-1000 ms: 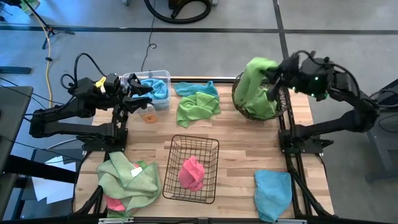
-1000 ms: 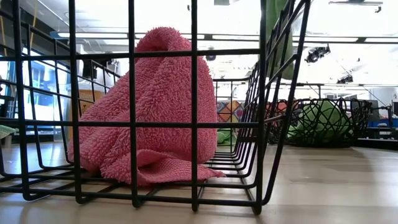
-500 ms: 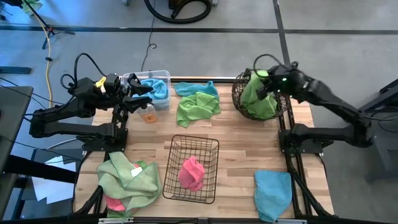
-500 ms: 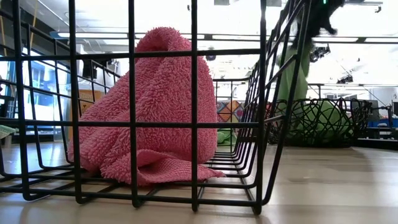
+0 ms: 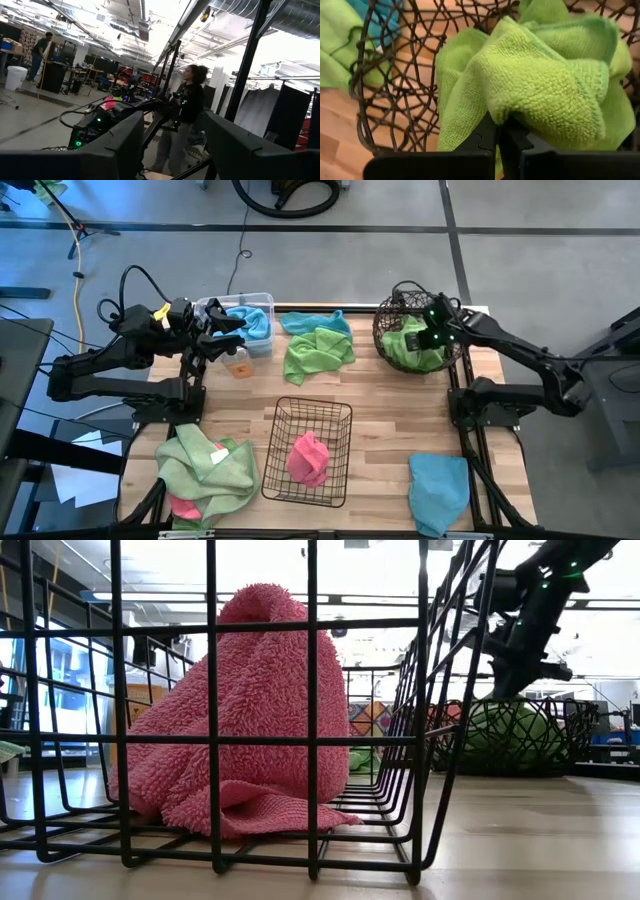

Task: Sort microfiber towel by color & place in baskets
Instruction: Put the green microfiber towel into the round black wire basket

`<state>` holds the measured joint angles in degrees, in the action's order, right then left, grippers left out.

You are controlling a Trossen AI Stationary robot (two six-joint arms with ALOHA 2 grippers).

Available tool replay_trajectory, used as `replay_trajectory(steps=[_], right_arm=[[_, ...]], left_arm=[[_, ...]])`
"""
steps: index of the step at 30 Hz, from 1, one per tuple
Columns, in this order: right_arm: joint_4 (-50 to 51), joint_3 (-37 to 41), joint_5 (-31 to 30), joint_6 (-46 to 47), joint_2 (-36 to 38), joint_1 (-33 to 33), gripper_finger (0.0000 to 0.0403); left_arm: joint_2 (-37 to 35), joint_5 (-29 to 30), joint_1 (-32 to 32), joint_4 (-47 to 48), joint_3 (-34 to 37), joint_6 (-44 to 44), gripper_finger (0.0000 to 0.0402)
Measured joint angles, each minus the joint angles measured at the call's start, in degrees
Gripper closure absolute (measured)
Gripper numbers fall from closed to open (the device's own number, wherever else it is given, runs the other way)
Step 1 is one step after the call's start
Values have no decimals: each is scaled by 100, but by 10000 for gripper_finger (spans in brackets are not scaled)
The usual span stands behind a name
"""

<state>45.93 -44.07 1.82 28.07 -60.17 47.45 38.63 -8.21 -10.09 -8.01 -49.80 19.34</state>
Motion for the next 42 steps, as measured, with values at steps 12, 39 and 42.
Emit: replay_trajectory(steps=[12, 39, 42], right_arm=[[934, -877, -11, -618, -822, 246, 313], [684, -2893, 2080, -1011, -330, -377, 119], [-405, -2648, 2165, -764, -123, -896, 119]], left_arm=[[0, 0, -1, 7, 0, -1, 206], [-2, -1, -2, 208, 0, -1, 206], [-2, 0, -2, 273, 0, -1, 206]])
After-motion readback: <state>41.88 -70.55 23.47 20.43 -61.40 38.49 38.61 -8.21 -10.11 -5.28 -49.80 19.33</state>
